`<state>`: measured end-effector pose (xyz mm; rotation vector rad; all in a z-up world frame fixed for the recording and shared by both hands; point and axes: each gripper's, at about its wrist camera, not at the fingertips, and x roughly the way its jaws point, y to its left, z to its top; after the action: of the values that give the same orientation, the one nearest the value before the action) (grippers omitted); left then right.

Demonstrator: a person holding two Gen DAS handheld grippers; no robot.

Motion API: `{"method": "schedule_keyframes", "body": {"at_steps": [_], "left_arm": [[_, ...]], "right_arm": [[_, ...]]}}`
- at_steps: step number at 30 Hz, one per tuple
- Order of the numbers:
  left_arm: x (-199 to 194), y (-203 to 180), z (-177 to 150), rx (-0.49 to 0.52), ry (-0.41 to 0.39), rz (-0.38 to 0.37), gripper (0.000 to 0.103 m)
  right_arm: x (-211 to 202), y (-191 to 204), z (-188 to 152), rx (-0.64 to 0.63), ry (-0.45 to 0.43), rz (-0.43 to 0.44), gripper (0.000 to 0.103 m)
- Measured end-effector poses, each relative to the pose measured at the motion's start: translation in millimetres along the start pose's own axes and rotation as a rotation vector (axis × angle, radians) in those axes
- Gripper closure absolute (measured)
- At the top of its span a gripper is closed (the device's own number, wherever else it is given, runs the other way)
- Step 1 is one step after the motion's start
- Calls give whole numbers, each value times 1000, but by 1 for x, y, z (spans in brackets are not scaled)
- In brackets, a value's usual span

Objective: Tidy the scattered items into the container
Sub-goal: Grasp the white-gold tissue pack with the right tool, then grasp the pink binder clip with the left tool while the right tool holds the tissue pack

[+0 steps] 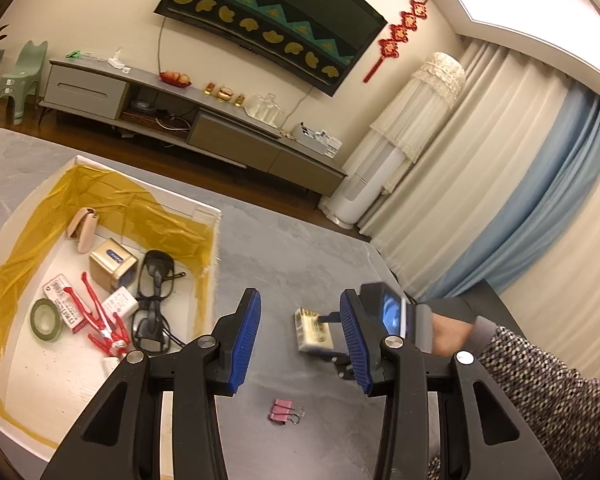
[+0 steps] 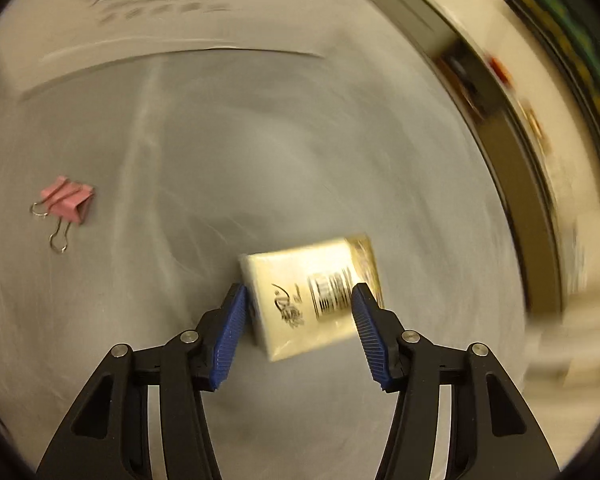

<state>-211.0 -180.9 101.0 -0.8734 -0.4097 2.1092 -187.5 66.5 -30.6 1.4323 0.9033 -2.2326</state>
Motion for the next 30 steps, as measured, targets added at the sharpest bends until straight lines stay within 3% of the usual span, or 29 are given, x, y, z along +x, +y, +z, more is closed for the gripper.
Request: {"method": "schedule_keyframes", "body": {"at_steps": [4,6,9,10,14,16,21,25,30], "left_arm": [[7,-11,-7,24,29,-18,60],[14,-17,-12,48,60,-31,60],[28,-30,-24,103,107,-10,50],[33,-34,-29,118,122,-1,50],[52,-47,-45,177,182,18,50],[59,-50,-53,201,211,21,48],[86,-53,-74,236,291,54,40],[112,-46,-96,237,363,99,40],[146,-30,-126,241,459,183,40]], "right_arm": [[-24,-23,-17,486,-101,28,40],[-27,-27,-25,712,-142,89,40],[-26,-22,-26,869,-177,122,40],[-21,-23,-21,886,-164,103,39],[-1,-20,-6,879,-110,-125,39],[-3,-15,-9,868,-109,-173,39],[-9,-23,-29,907,-137,-195,39],[17,-41,-38,938,-132,-67,37],[26,-50,-37,917,-126,-49,39]]}}
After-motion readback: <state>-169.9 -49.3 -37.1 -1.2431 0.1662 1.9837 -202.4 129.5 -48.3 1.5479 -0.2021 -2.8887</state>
